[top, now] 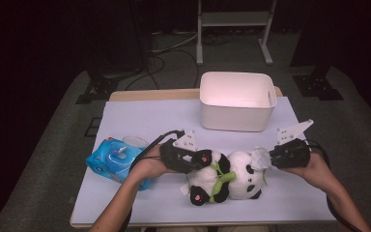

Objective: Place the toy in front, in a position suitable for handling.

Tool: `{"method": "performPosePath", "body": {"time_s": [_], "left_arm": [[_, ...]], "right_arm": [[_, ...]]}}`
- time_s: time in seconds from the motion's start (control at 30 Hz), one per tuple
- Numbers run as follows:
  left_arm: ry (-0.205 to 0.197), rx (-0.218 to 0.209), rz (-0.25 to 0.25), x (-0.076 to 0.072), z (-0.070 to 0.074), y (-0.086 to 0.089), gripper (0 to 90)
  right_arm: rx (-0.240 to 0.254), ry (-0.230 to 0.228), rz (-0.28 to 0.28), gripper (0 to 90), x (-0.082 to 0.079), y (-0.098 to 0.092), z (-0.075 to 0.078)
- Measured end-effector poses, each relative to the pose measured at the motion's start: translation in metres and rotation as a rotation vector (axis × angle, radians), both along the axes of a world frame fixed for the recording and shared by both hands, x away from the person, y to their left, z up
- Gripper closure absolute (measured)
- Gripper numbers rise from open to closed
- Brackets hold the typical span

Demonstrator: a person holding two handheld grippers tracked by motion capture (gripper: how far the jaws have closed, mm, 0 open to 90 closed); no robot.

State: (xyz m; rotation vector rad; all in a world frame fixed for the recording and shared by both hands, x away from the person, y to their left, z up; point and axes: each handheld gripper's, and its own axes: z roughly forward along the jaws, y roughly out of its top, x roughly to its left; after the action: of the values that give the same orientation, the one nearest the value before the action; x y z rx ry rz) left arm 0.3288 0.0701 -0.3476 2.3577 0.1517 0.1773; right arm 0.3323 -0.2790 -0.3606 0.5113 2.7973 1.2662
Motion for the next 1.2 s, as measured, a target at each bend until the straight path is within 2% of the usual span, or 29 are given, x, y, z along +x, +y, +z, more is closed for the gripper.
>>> {"method": "performPosePath", "body": {"time_s": [0.2,0.33,0.43,0.53,0.7,0.93,1.07,1.2], "left_arm": [[-0.013,0.008,-0.004,-0.003,0.001,-0.002,59.6],[-0.032,0.024,-0.004,-0.006,0.002,-0.001,59.5],[-0.020,0.013,0.000,-0.005,0.001,0.001,59.6],[-0.018,0.012,0.003,-0.004,0.000,0.001,59.6],[-0.014,0.020,0.005,-0.003,0.001,0.000,59.6],[0.002,0.010,0.023,0.004,-0.001,0.002,59.5],[0.003,0.011,0.034,0.007,-0.002,0.002,59.4],[0.002,0.013,0.054,0.011,-0.003,0.001,58.8]], "right_arm": [[-0.013,-0.046,0.070,83.1,0.007,0.036,0.014],[-0.029,-0.049,0.092,83.2,0.012,0.050,0.017],[-0.019,-0.052,0.082,83.2,0.014,0.044,0.017],[-0.011,-0.045,0.041,83.2,0.013,0.029,0.013],[0.013,-0.024,-0.018,83.1,0.011,0.004,0.001],[0.021,0.009,-0.070,83.0,-0.004,-0.024,-0.021],[0.017,0.012,-0.072,83.0,-0.014,-0.029,-0.028],[0.008,-0.007,-0.050,83.0,-0.023,-0.022,-0.024]]}}
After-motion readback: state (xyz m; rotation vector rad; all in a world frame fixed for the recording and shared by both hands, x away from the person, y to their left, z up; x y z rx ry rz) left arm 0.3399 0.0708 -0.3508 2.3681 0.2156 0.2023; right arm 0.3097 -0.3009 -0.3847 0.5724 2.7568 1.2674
